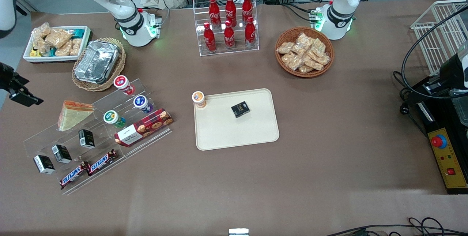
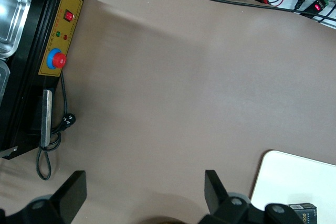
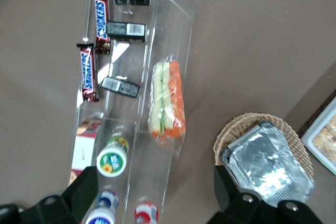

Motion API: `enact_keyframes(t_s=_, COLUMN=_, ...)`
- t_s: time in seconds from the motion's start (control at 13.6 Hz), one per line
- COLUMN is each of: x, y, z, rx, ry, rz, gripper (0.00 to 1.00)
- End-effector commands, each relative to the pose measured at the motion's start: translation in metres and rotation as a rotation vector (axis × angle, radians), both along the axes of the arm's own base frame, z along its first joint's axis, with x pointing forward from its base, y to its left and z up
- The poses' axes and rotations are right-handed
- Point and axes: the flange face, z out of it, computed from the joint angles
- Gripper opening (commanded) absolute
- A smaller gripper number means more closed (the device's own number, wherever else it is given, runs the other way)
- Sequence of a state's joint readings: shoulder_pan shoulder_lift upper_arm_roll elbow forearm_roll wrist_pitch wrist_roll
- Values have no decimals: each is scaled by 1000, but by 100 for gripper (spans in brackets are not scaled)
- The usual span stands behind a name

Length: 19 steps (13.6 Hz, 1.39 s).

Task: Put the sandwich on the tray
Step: 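Lower the open right gripper around the plastic-wrapped sandwich in the rack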

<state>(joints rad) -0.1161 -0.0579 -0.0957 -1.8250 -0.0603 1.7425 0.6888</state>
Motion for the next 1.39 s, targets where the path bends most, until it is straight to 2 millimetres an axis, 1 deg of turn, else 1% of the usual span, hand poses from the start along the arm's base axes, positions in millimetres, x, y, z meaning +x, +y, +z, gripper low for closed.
enact_keyframes(t_s=0.0, x=-20, y=-9, z=-31, rx=-9, ry=-44, rz=-34, gripper=99)
enact_keyframes(t_s=0.07, x=-22, y=-10, z=-41, rx=-11, ry=-69, rz=-40, gripper=99)
enact_keyframes(t_s=0.15, x=-26, y=-16, z=-52, rx=-9, ry=-78, rz=-61, gripper=99)
enact_keyframes(t_s=0.44, x=-32, y=-13, z=-95, rx=-14, ry=-129, rz=-98, gripper=99)
enact_keyframes(t_s=0.66, x=-35, y=-12, z=-122, rx=-14, ry=-155, rz=-123, gripper=99)
enact_keyframes(t_s=0.95, x=-37, y=-16, z=-153, rx=-19, ry=-184, rz=-128, gripper=99)
enact_keyframes(t_s=1.1, x=-35, y=-23, z=-164, rx=-22, ry=-193, rz=-140, gripper=99)
enact_keyframes(t_s=1.32, x=-31, y=-25, z=-179, rx=-10, ry=-183, rz=-154, gripper=99)
